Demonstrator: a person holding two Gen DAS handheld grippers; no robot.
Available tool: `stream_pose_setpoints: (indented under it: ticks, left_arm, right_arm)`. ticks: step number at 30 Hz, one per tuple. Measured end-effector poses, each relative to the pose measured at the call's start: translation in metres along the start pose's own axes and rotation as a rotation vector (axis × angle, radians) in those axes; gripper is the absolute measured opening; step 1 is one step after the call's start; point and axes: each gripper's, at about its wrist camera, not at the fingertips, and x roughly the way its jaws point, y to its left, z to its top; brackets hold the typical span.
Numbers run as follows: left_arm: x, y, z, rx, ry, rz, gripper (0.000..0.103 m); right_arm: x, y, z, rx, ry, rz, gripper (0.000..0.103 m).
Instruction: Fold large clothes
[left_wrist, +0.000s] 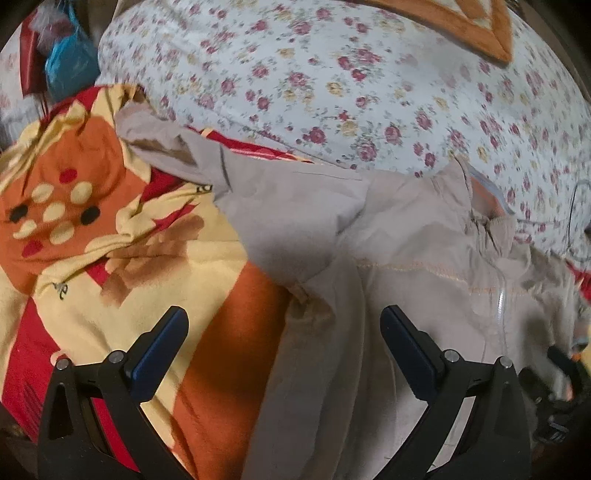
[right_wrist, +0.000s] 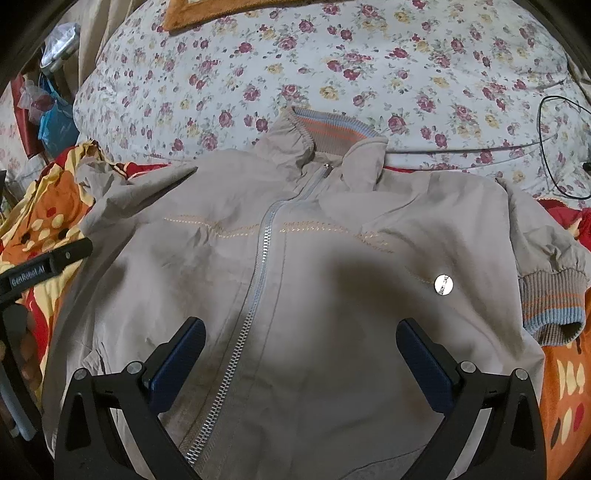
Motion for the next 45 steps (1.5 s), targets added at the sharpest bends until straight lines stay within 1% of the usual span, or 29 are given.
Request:
stream_pose_setpoints:
  ticks: [2,4,7,12,15,17,18,21,23,26,27,28,29,30,31,32,33,34,36,39,40,44,45]
  left_arm:
    - [-0.001,0.011,0.01,-0.028,0.0,-0.003,0.103]
    - [-0.003,0.026,0.023,-0.063,-0.019,0.033,0.103]
    - [0.001,0.052,0.045,-0.134,-0.016,0.027,0.103]
    - [0.03,0.102,0.088,-0.297,-0.008,0.045,0.103]
    - [0.049,0.131,0.112,-0.383,-0.03,0.076,0.103]
    - [0.059,0.143,0.124,-0.406,-0.049,0.107,0.103]
    - [0.067,0.15,0.133,-0.415,-0.056,0.135,0.103]
    - [0.088,0.164,0.148,-0.441,-0.055,0.169,0.103]
    - [0.097,0.171,0.154,-0.457,-0.074,0.186,0.103]
    - [0.11,0.176,0.161,-0.45,-0.099,0.213,0.103]
    - [0.114,0.177,0.162,-0.444,-0.099,0.214,0.098]
    - [0.117,0.177,0.163,-0.434,-0.098,0.207,0.08]
    - [0.122,0.177,0.165,-0.426,-0.09,0.188,0.064]
    - [0.126,0.177,0.166,-0.425,-0.066,0.148,0.029]
    - [0.128,0.178,0.165,-0.44,-0.039,0.103,0.014]
    - [0.125,0.178,0.164,-0.46,-0.04,0.076,0.014]
    - [0.118,0.177,0.162,-0.471,-0.066,0.049,0.013]
    - [0.111,0.173,0.161,-0.465,-0.083,0.028,0.01]
    - [0.094,0.159,0.161,-0.426,-0.112,-0.028,0.009]
    - [0.063,0.129,0.158,-0.358,-0.145,-0.136,0.008]
    - [0.048,0.112,0.157,-0.32,-0.161,-0.183,0.008]
    - [0.0,0.048,0.157,-0.188,-0.205,-0.321,0.008]
    - [-0.013,0.024,0.152,-0.144,-0.206,-0.378,0.008]
  right_arm:
    - [0.0,0.0,0.001,-0.001,0.0,0.004,0.103]
    - [0.001,0.0,0.001,0.0,0.004,0.011,0.103]
    - [0.004,-0.001,0.001,0.007,0.015,0.017,0.103]
    - [0.01,-0.003,-0.001,0.025,0.042,0.031,0.103]
    - [0.012,-0.003,-0.001,0.025,0.045,0.032,0.103]
    - [0.016,-0.002,-0.001,0.023,0.053,0.032,0.103]
    - [0.018,-0.002,-0.002,0.022,0.06,0.031,0.103]
    - [0.022,0.0,-0.003,0.008,0.066,0.025,0.103]
    - [0.023,0.002,-0.003,-0.009,0.066,0.021,0.103]
    - [0.026,0.003,-0.003,-0.018,0.067,0.025,0.103]
    - [0.026,0.003,-0.004,-0.019,0.067,0.026,0.103]
    - [0.026,0.002,-0.003,-0.018,0.067,0.028,0.103]
    - [0.026,0.002,-0.003,-0.017,0.066,0.03,0.103]
    - [0.026,0.002,-0.003,-0.015,0.066,0.032,0.103]
    - [0.025,0.001,-0.002,-0.011,0.065,0.036,0.103]
    - [0.025,0.0,-0.002,-0.006,0.064,0.039,0.103]
    - [0.023,-0.001,-0.001,0.004,0.061,0.046,0.103]
    - [0.022,-0.002,-0.001,0.012,0.057,0.051,0.103]
    - [0.016,-0.006,0.002,0.04,0.035,0.067,0.103]
    - [0.004,-0.012,0.006,0.069,-0.008,0.066,0.103]
    - [0.0,-0.015,0.008,0.075,-0.025,0.058,0.103]
    - [-0.009,-0.024,0.011,0.106,-0.054,0.048,0.103]
    - [-0.011,-0.027,0.012,0.118,-0.061,0.048,0.103]
